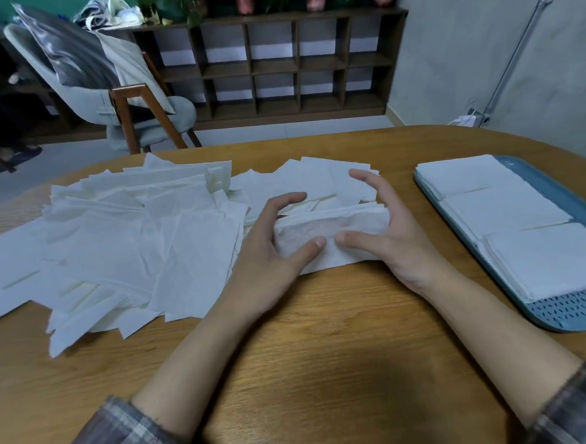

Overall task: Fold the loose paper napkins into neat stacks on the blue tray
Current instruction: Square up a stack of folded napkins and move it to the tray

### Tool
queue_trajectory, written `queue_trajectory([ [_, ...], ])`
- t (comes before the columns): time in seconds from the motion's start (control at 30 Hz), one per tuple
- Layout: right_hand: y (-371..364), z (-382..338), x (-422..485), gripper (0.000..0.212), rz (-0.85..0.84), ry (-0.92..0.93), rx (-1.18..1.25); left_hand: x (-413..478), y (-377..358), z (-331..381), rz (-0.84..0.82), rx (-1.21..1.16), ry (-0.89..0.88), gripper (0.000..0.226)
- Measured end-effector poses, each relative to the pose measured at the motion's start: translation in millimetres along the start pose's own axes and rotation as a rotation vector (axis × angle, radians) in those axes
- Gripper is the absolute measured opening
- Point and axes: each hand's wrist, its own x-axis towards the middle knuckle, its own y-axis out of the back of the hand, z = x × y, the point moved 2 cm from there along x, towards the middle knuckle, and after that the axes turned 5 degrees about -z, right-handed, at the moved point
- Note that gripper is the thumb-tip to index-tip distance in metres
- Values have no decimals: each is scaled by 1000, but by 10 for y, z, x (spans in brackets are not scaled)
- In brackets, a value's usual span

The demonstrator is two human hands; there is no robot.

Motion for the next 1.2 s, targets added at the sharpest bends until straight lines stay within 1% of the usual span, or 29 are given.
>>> queue_trajectory([
  [0.07, -26, -24, -20, 82, -4, 2, -30, 0, -29, -5, 13, 20, -28, 54],
  [0.13, -43, -58, -19, 78, 26, 16, -56, 10, -30, -16, 33, 34, -40, 50],
  [0.2, -41, -77, -5, 79, 29, 29, -40, 30, -1, -47, 80, 38, -41, 45],
  [0.27, -36, -87, -3, 84, -42, 37, 42, 48, 49, -79, 120, 23, -20, 42],
  [0.33, -15, -115, -26, 82, -144, 53, 111, 62, 89, -101, 135, 7, 16, 41],
  [0.4, 24, -140, -42, 64, -207, 78, 120, 70, 117, -123, 140, 1, 22, 40],
  [0.47, 37, -138, -40, 41, -239, 82, 54, 66, 114, -108, 100, 8, -1, 39],
  [0.5, 32, -129, -40, 34, -238, 74, 12, 64, 100, -99, 71, 21, -10, 40],
  [0.53, 25, -112, -38, 29, -221, 60, -28, 62, 86, -92, 46, 32, -21, 40],
  [0.6, 35, -74, -21, 25, -159, 36, -63, 54, 69, -87, 31, 55, -45, 40],
  [0.63, 58, -56, -7, 25, -111, 29, -65, 51, 79, -94, 51, 117, -79, 39],
  [0.7, 146, -12, 30, 28, 23, 27, -84, 72, 118, -147, 109, 330, -175, 35],
  [0.73, 193, 14, 49, 29, 98, 24, -97, 92, 143, -189, 120, 421, -190, 33],
  [0.83, 267, 63, 73, 32, 268, -12, -116, 137, 173, -311, 55, 563, -104, 31],
  [0.9, 270, 82, 77, 33, 314, -30, -112, 143, 147, -346, 16, 621, -85, 32],
  [1.03, 276, 98, 75, 32, 354, -36, -121, 140, 107, -285, 23, 648, -89, 41],
  [1.1, 269, 86, 72, 31, 363, -37, -126, 141, 106, -260, 30, 661, -95, 36],
  [1.2, 256, 53, 61, 30, 369, -16, -115, 120, 91, -210, 6, 667, -120, 19],
])
